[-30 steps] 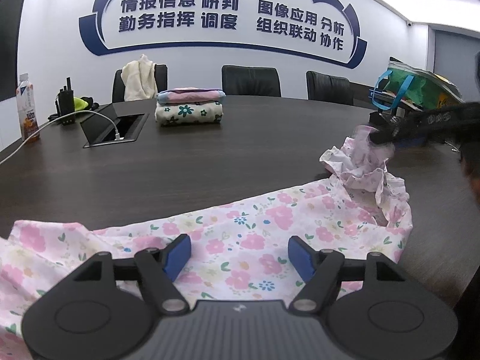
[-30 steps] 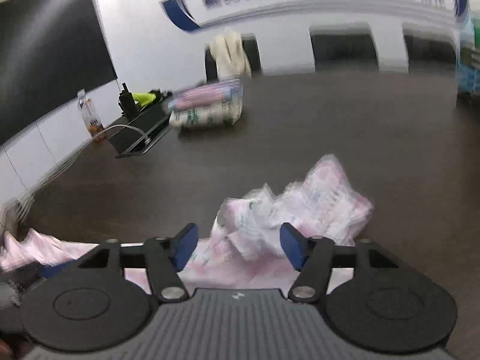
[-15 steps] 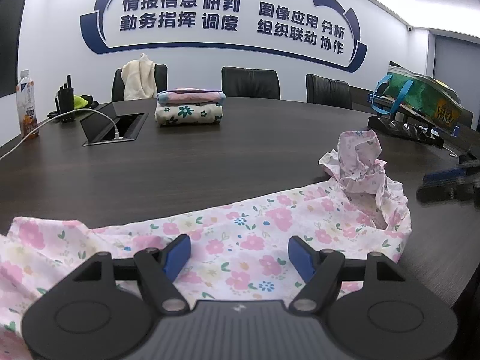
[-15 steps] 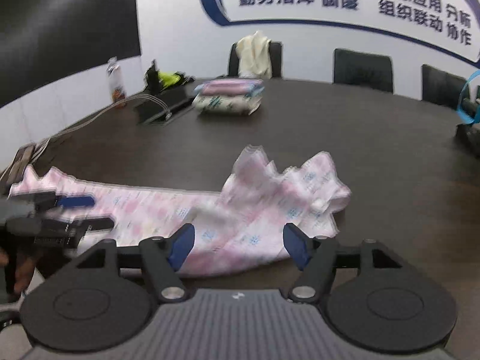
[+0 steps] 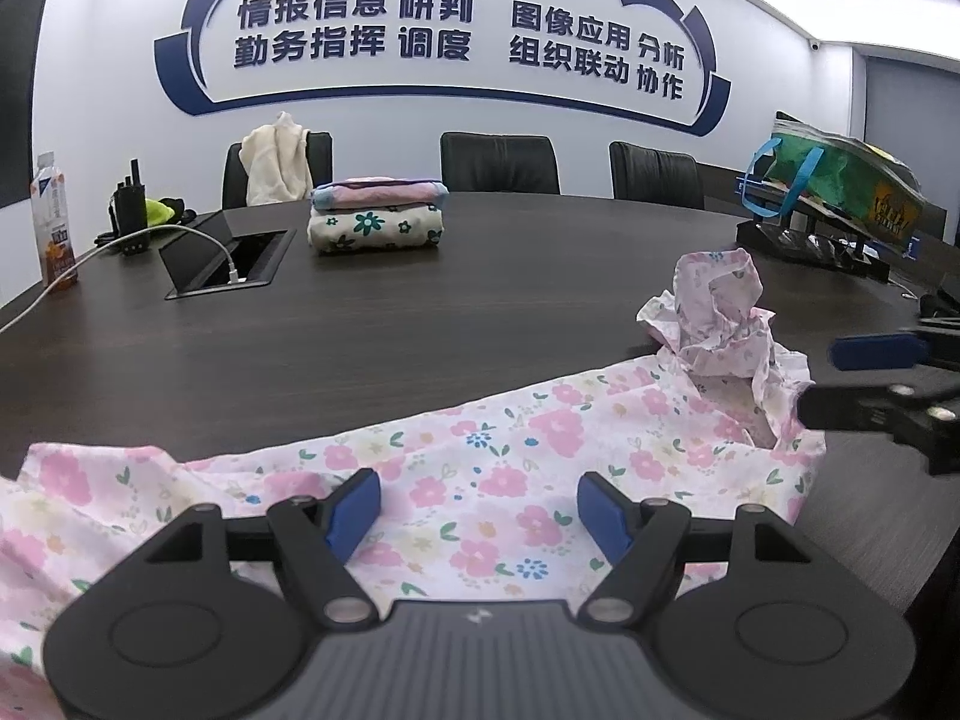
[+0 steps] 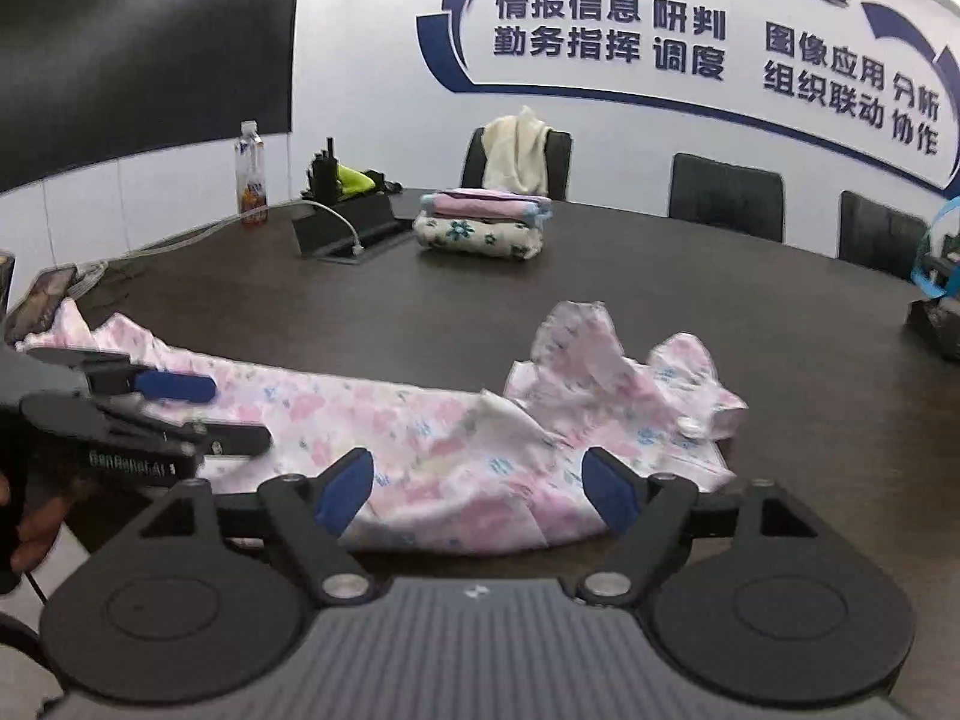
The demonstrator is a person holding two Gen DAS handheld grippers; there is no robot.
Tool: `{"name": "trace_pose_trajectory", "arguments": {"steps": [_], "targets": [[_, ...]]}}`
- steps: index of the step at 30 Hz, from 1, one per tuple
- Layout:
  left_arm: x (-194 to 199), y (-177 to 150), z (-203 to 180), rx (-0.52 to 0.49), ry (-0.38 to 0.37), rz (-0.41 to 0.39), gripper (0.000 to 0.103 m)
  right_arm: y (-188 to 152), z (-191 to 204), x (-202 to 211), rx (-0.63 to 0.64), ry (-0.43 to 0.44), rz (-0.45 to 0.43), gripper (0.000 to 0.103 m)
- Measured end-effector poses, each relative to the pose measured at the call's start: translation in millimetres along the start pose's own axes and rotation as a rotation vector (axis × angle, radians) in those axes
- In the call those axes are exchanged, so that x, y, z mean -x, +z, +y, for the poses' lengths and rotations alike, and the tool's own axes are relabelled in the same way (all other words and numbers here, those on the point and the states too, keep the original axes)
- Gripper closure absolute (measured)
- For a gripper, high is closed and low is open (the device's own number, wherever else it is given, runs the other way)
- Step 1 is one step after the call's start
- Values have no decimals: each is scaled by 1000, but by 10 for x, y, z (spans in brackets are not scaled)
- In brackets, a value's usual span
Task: Fold clothes
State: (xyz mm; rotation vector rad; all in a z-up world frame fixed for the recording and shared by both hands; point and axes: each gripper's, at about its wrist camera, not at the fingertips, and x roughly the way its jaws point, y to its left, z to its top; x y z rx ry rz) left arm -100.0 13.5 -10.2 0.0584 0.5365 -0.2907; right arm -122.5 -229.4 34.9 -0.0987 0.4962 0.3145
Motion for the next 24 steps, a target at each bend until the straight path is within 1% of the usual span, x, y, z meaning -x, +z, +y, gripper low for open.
{"name": "trace_pose_trajectory", "arguments": {"steps": [3,4,5,6,7,8,9,10,11,15,18,21,22,23,24], "targets": [[-5,1,-7,-4,4,0,32,102,-111,-223,-27,-61,34,28],[-4,0,-12,-5,7,0,32,125,-167,-307,-42,-73,60,28],[-4,0,-16,-6,10,1,32,141,-224,-393,-56,-80,91,32],[-7,2,-22,-9,14,3,32,157,-281,-480,-70,-87,123,38],[-10,5,-28,-12,19,5,32,153,-307,-544,-66,-86,152,62],[-14,6,-32,-15,25,7,32,136,-321,-562,-66,-79,170,89],[-19,9,-38,-17,29,9,31,117,-335,-565,-73,-71,185,90],[-23,12,-44,-20,33,11,31,102,-336,-538,-67,-68,194,96],[-27,13,-46,-22,34,12,31,86,-333,-487,-59,-75,197,98],[-38,14,-55,-28,38,17,30,-14,-359,-200,-68,-133,205,99],[-42,20,-67,-33,36,19,30,-114,-397,27,-108,-122,229,99],[-42,17,-72,-36,36,17,29,-168,-344,135,-94,-101,265,98],[-42,17,-71,-36,37,16,29,-157,-337,174,-91,-88,265,95],[-37,12,-68,-36,38,14,29,-134,-335,215,-90,-72,260,88],[-23,5,-63,-35,40,8,30,-100,-355,267,-98,-65,239,84]]}}
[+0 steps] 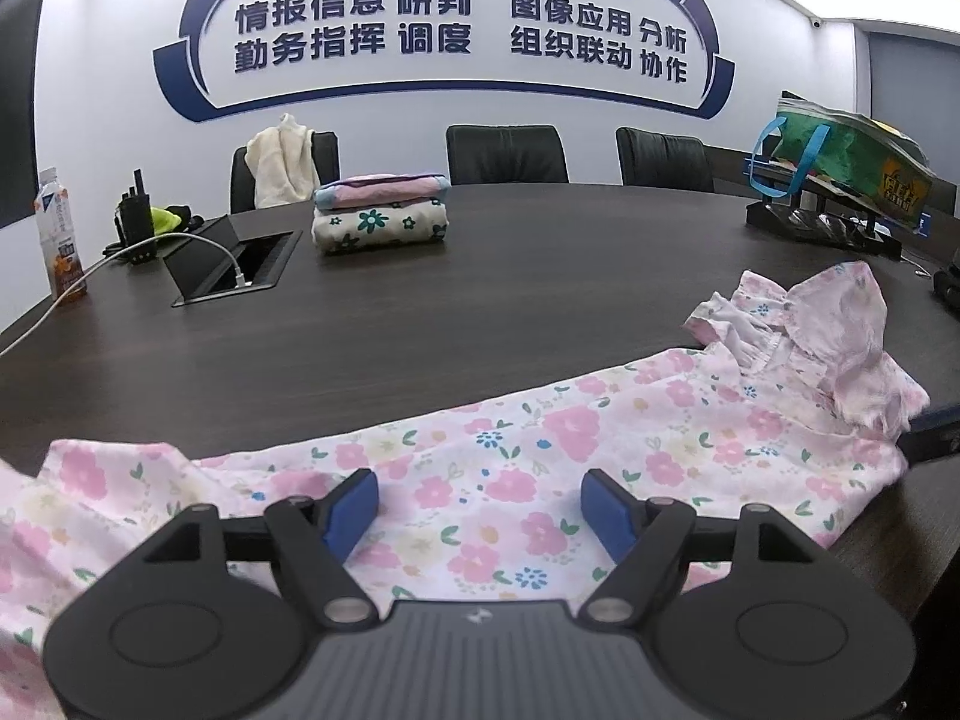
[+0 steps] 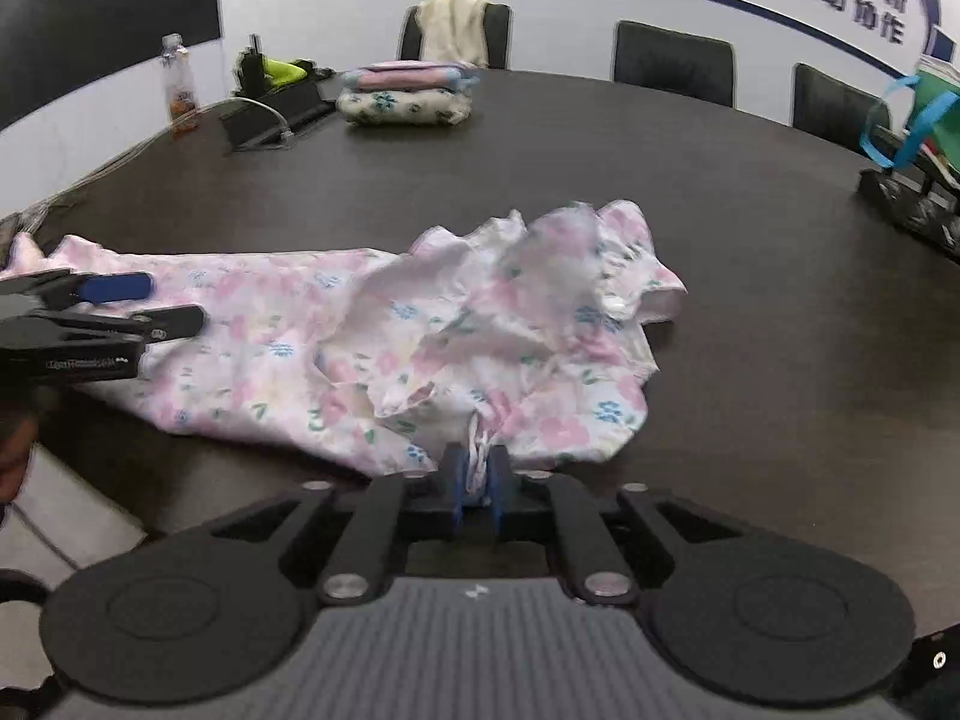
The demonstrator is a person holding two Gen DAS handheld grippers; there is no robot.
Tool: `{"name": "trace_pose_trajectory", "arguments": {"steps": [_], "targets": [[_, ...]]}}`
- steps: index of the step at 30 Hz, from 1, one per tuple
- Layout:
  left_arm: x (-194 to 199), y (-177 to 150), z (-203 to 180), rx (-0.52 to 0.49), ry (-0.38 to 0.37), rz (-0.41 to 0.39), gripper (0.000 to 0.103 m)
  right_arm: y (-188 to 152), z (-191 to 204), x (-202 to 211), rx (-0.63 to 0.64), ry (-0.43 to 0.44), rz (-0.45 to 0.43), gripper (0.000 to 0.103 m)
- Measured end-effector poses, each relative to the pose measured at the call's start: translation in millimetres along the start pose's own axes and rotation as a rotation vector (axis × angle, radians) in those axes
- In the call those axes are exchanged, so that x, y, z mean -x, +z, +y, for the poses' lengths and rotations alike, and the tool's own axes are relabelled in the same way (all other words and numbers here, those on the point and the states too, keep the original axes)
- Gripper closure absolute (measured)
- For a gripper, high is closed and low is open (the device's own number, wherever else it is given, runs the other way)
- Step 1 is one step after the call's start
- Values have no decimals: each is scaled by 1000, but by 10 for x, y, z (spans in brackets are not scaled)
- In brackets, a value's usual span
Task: Fold clothes
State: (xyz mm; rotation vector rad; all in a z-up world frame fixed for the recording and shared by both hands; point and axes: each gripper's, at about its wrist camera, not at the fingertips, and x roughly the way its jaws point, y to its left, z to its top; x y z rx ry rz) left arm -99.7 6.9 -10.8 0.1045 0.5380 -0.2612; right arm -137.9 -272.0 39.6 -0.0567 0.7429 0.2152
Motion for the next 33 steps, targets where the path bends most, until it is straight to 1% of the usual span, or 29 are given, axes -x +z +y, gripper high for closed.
{"name": "trace_pose_trajectory", "arguments": {"steps": [1,2,4,5,7,8,9,10,13,15,16,18,19,20,21,22,23,24,25,28,30,33], "targets": [[15,-7,6,0,2,-5,30,26,-30,61,-13,6,-27,76],[53,-13,9,1,-1,-20,30,59,-78,97,-26,-1,-59,73],[145,-10,1,0,-25,-56,30,123,-190,111,-51,-31,-113,73],[200,4,-10,0,-40,-76,30,147,-251,66,-59,-41,-115,73],[285,37,-33,5,-68,-103,30,179,-347,-115,-42,-6,-62,73],[307,62,-58,16,-99,-106,30,202,-373,-200,-31,12,-41,73],[325,89,-87,28,-131,-106,30,231,-401,-232,-27,18,-49,73],[344,115,-115,39,-164,-107,30,261,-434,-244,-27,20,-68,74],[276,162,-315,19,-222,-92,30,350,-543,-269,-47,9,-117,73],[207,174,-504,-18,-226,-86,30,363,-559,-323,-53,4,-107,69],[172,169,-590,-39,-236,-83,30,367,-564,-353,-55,1,-99,63],[103,156,-756,-81,-259,-79,30,371,-511,-353,-27,-12,-121,58],[69,136,-826,-99,-256,-72,30,365,-477,-374,-5,-28,-127,51],[33,103,-892,-118,-244,-63,31,357,-440,-407,20,-48,-130,51],[3,80,-935,-131,-235,-55,31,348,-404,-440,45,-69,-133,53],[-11,60,-965,-137,-230,-48,31,339,-377,-489,65,-71,-128,71],[-30,45,-973,-138,-227,-41,31,326,-365,-526,77,-55,-114,95],[-50,31,-977,-139,-225,-34,31,314,-361,-542,80,-29,-100,97],[-70,17,-980,-139,-222,-27,31,314,-354,-516,86,-7,-109,97],[-78,-20,-956,-135,-220,-25,31,356,-349,-351,97,67,-178,97],[-81,-38,-945,-133,-219,-26,31,426,-352,-234,102,142,-221,97],[-68,-46,-944,-131,-218,-30,31,510,-318,-198,117,241,-222,97]]}}
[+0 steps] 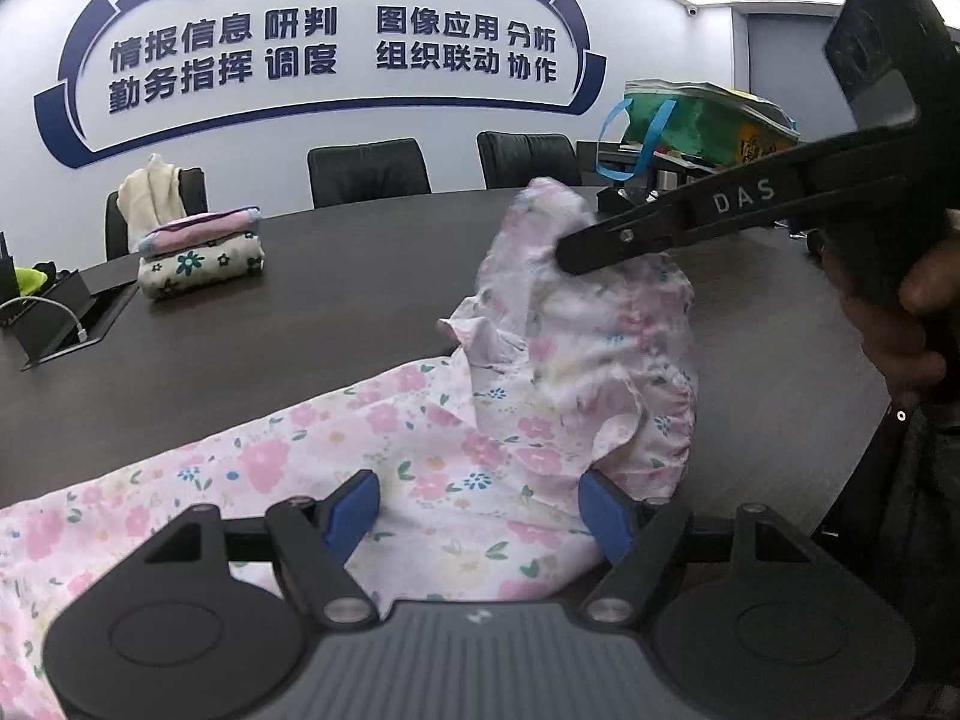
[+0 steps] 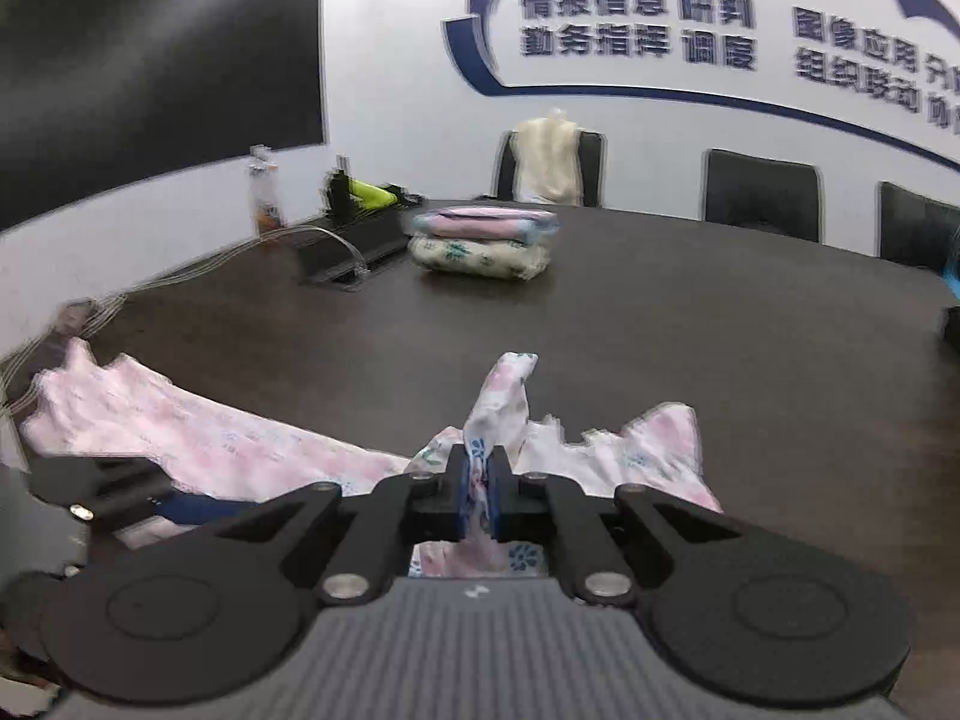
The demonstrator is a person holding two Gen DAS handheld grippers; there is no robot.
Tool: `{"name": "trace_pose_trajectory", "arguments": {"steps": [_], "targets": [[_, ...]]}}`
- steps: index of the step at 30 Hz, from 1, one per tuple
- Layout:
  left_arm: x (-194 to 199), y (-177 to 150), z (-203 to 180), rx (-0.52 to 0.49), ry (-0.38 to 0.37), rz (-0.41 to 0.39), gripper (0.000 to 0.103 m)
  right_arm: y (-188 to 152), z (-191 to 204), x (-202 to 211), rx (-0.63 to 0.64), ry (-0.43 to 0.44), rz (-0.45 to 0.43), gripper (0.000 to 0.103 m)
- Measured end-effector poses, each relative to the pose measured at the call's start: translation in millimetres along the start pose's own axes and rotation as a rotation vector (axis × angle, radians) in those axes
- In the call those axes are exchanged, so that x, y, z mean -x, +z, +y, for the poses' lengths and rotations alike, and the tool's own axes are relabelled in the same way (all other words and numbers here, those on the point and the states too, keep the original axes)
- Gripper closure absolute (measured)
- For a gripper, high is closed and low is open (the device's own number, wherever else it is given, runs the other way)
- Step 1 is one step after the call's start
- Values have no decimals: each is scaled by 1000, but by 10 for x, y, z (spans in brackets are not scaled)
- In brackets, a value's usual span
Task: Fold clothes
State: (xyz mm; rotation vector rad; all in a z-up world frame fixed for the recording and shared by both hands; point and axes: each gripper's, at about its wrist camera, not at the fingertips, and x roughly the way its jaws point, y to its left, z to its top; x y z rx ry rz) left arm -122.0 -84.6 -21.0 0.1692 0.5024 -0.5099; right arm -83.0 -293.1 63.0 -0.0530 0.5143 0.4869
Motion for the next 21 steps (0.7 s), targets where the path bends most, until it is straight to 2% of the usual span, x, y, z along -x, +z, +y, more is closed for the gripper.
{"name": "trace_pose_trajectory", "arguments": {"steps": [3,7,9,11,13,15,18,21], "targets": [[0,-2,-6,1,1,-3,31,-28,37,-151,19,77,53,97],[-2,-6,0,0,-1,-7,31,-123,43,-398,35,89,133,95],[1,-10,5,0,-3,-9,31,-129,-2,-430,10,75,151,84],[4,-13,12,0,-4,-11,30,-89,-35,-381,5,61,146,60],[2,-9,12,0,-5,-12,30,1,-66,-237,17,50,83,52],[2,-12,13,0,-5,-13,30,140,-162,-87,-7,35,9,49],[-2,-15,15,1,-5,-17,30,351,-423,-12,-66,-55,-53,47],[4,-25,9,2,-5,-17,30,475,-708,-158,-80,-184,-21,47]]}}
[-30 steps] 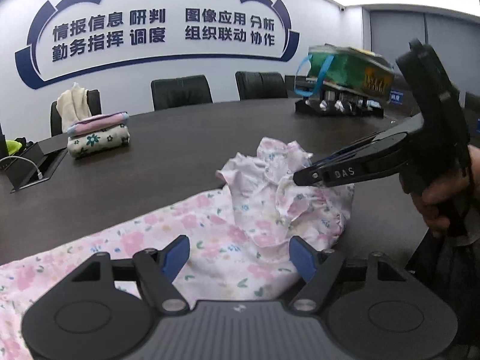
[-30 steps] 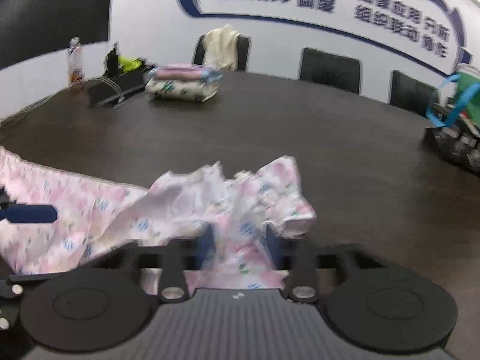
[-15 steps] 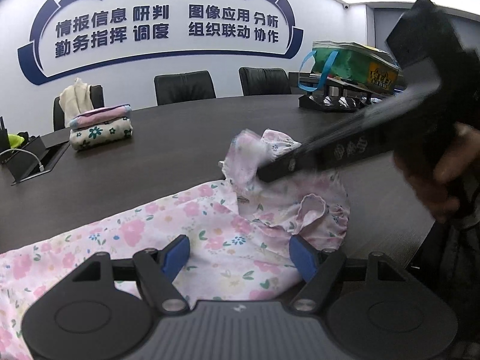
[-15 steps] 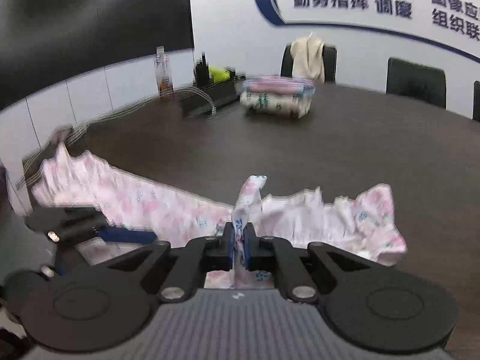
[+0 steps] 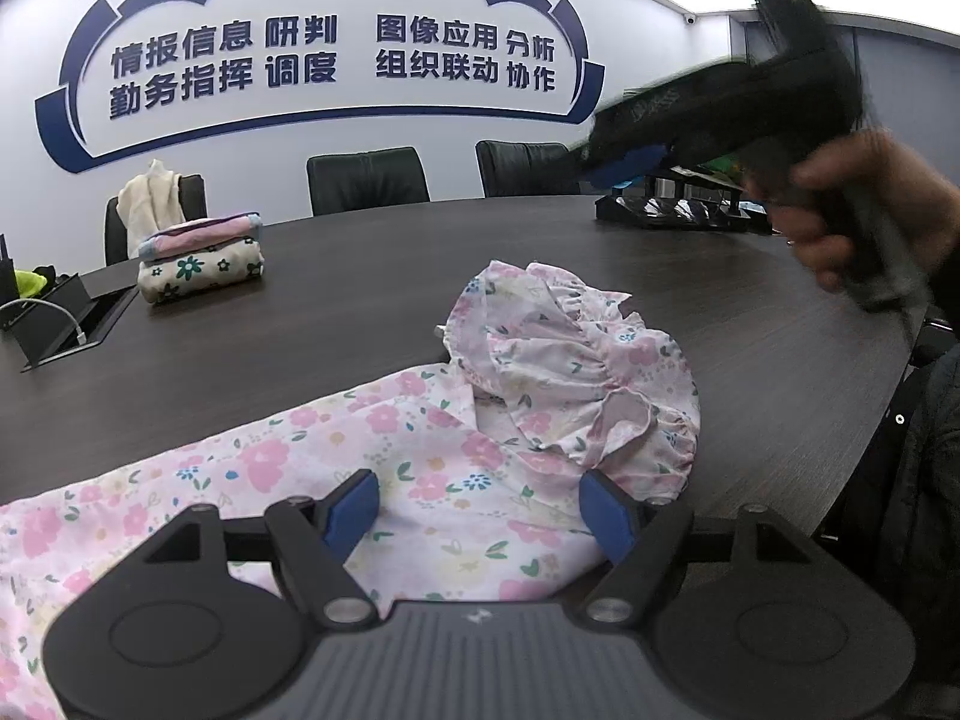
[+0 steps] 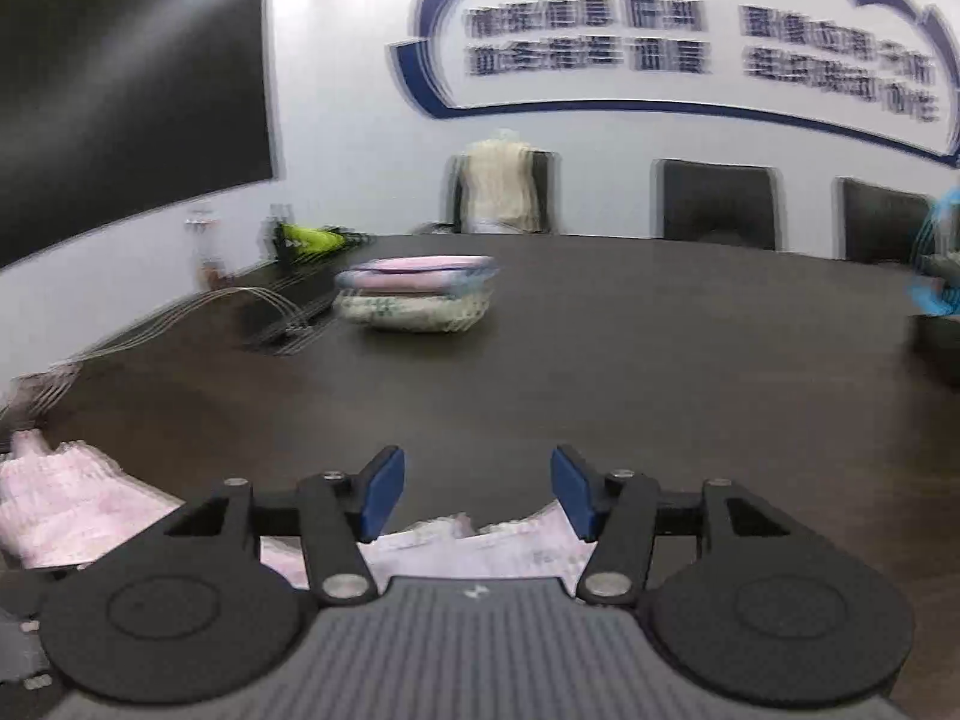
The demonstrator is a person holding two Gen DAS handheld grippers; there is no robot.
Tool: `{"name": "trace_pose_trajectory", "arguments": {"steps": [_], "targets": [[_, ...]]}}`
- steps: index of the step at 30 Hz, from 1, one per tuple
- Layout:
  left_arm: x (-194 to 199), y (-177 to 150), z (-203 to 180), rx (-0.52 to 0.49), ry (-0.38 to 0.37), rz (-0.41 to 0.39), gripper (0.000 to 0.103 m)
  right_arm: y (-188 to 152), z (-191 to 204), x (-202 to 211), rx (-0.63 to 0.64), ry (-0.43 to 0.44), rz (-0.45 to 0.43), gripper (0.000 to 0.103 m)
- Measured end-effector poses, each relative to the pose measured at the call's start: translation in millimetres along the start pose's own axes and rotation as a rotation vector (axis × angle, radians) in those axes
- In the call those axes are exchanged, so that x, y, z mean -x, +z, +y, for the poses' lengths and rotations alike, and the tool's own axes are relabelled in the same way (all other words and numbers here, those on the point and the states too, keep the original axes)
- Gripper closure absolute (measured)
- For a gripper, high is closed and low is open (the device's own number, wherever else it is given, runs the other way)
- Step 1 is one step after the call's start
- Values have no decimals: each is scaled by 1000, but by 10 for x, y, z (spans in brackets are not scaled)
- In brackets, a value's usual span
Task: Fold clothes
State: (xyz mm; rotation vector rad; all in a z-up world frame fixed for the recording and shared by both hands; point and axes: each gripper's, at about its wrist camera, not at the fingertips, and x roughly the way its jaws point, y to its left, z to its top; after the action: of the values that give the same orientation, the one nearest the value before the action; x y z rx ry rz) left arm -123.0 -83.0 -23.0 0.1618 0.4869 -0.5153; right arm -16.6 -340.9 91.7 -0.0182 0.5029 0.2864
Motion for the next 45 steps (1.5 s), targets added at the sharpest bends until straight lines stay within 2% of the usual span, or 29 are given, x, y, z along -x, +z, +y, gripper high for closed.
{"name": "trace_pose_trajectory", "arguments": {"steps": [3,8,14,23,38,41,43,45], "targets": [[3,3,-5,1,0,4,30,-1,-211,-335,7,-66,82,48],[2,9,-9,2,1,8,30,-85,-391,-714,5,-57,177,48],[1,13,-13,3,4,12,30,-148,-367,-891,-6,-21,206,46],[-1,15,-16,2,5,13,30,-155,-379,-876,-20,-11,218,37],[-6,8,-10,2,-1,14,30,-129,-307,-867,8,8,234,36],[-2,12,-10,2,-1,17,30,-135,-294,-919,26,-18,260,36],[-1,13,-11,2,0,18,30,-153,-322,-931,13,-14,269,39],[0,14,-12,2,1,20,30,-186,-341,-920,-1,26,278,60]]}}
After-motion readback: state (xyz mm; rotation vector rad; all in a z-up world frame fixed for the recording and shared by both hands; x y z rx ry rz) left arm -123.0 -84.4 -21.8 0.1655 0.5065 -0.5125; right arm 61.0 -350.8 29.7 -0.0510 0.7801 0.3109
